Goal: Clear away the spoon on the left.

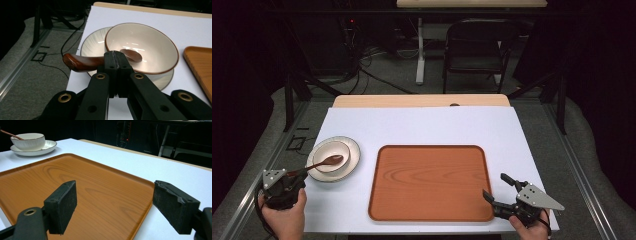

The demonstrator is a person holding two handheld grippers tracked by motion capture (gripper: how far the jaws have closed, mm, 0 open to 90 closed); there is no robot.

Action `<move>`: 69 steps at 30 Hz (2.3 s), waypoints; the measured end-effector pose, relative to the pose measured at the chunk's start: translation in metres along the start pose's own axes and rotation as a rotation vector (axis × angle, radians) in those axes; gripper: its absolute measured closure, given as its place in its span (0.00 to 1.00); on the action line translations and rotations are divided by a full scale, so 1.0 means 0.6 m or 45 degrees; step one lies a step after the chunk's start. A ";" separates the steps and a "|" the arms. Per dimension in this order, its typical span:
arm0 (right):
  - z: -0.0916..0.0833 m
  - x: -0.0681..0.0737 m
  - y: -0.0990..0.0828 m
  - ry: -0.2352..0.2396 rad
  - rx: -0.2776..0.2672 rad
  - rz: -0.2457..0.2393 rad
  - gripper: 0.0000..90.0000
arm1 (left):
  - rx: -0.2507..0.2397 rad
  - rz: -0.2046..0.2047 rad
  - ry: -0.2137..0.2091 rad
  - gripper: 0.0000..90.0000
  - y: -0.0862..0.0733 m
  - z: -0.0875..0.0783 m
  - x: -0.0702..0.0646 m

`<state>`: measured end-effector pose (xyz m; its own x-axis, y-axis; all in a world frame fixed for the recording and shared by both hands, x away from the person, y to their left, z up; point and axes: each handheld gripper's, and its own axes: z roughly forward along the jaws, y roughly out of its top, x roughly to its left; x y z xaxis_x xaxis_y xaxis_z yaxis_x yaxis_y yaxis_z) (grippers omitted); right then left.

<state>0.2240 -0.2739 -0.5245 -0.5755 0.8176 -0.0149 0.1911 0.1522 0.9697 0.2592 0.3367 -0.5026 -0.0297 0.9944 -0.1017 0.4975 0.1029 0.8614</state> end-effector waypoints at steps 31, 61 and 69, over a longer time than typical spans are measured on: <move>0.003 0.000 -0.003 -0.008 0.020 0.009 0.21 | -0.026 -0.090 0.025 0.94 0.022 0.036 0.035; 0.004 0.000 -0.003 0.001 0.023 0.005 0.21 | -0.173 -0.452 -0.159 0.46 -0.008 0.031 0.082; 0.005 0.000 -0.003 0.000 0.026 0.006 0.21 | -0.164 -0.497 -0.178 0.48 -0.010 0.049 0.082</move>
<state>0.2256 -0.2724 -0.5270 -0.5747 0.8183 -0.0106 0.2099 0.1599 0.9646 0.2805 0.3842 -0.5272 -0.0723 0.8682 -0.4909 0.3598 0.4818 0.7990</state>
